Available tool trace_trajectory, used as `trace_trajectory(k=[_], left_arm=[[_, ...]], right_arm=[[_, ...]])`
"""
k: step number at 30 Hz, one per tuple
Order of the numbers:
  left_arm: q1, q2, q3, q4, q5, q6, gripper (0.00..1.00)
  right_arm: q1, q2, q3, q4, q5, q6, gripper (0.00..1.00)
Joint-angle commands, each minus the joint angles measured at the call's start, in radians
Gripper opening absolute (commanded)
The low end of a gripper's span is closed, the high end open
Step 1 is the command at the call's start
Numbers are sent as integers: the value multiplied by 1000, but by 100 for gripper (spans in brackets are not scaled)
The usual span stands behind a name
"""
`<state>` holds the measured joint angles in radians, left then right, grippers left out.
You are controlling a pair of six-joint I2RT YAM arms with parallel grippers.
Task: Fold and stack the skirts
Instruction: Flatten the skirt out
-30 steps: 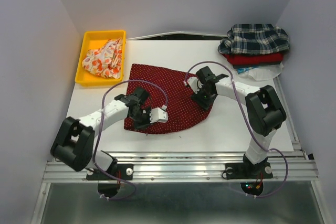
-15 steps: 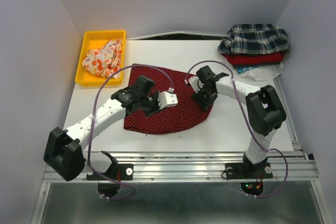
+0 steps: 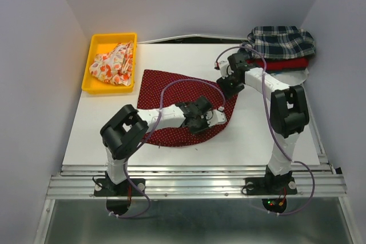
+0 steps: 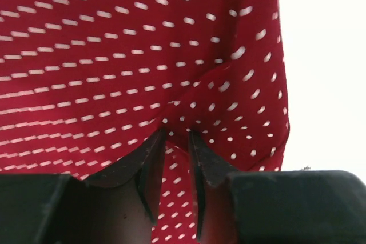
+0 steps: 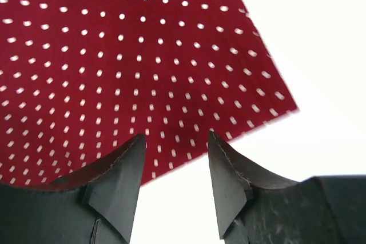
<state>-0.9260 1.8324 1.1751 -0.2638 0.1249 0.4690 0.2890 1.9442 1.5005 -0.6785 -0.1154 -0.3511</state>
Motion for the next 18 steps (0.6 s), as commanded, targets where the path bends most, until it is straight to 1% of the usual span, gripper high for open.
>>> trace_trajectory(k=[1,3,5,6,7,8,9,10,11,12,14,15,17,18], left_arm=[[-42,-16,40,5,-6,-17,33],[-66,-66,-3,5,28,19,33],[-120,-120,-55,-11,96,86,33],[-141,-183,-74,-17,119,106,33],[-187,-218,-90,-25,169,141,33],[-210,-257,-118,-37,201,161,33],[-232,-309,-123,-54,235,181,35],[-256,-321,-121,-114,283,204,35],[-276,-331,-117,-142,298,218,35],[-289,-338,-106,-153,300,200,35],[-266,-338,-97,-152,280,137,35],[-196,-335,-89,-150,288,107,35],[-98,-326,-86,-102,285,60,32],[-1,-299,-63,-94,282,31,31]], right_arm=[[9,64,41,23,-6,6,53],[9,103,43,23,-3,8,53],[9,134,37,22,5,4,52],[9,140,32,22,6,3,51],[9,147,29,22,10,4,50],[9,151,24,17,13,4,50],[9,160,21,14,20,1,50],[9,162,18,11,25,-2,50],[9,162,18,10,25,-2,50],[9,159,14,5,28,-6,49],[9,151,12,7,34,-9,50],[9,147,10,4,30,-9,50],[9,137,10,-1,25,-9,50],[9,137,12,-7,19,-9,50]])
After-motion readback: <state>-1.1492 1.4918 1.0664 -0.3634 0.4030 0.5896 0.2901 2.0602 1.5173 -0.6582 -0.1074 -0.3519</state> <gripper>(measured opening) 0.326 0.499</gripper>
